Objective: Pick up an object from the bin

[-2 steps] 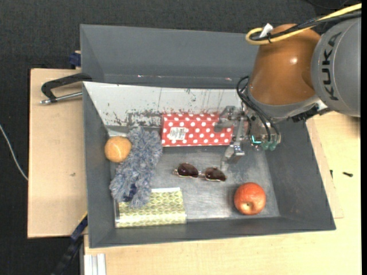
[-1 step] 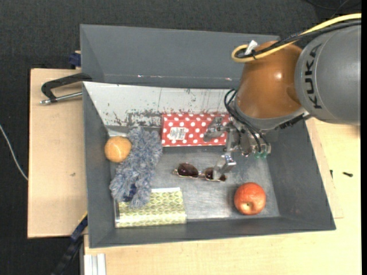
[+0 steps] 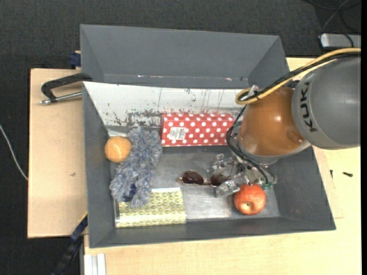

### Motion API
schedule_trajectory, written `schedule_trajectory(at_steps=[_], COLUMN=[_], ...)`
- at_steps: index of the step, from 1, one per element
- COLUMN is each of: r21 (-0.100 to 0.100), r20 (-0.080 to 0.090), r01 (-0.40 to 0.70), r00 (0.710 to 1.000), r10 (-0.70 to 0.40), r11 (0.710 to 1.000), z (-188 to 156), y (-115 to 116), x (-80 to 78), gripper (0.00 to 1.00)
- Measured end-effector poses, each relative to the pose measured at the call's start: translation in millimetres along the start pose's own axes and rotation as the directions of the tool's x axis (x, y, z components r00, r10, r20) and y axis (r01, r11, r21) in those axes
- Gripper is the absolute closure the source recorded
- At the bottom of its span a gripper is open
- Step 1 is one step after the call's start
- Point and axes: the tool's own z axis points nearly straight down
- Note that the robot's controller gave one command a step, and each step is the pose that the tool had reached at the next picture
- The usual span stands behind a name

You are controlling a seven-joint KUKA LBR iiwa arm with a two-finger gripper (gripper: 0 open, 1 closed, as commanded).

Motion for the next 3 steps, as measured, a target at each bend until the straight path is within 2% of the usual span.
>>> schedule_trajectory(at_steps=[1,2,3], r21=[0.000,0.000,-0.001], r20=[0.000,0.000,0.000], r01=[0.000,0.051,0.051], r00=[1.000,0.999,0.999], r10=[0.000,-0.051,-0.051], r11=[1.000,0.999,0.999], z=[0,-120,-119], y=[0,-13,-13], x=[0.0,8.6,8.7], gripper=[1.00,1.00,1.00])
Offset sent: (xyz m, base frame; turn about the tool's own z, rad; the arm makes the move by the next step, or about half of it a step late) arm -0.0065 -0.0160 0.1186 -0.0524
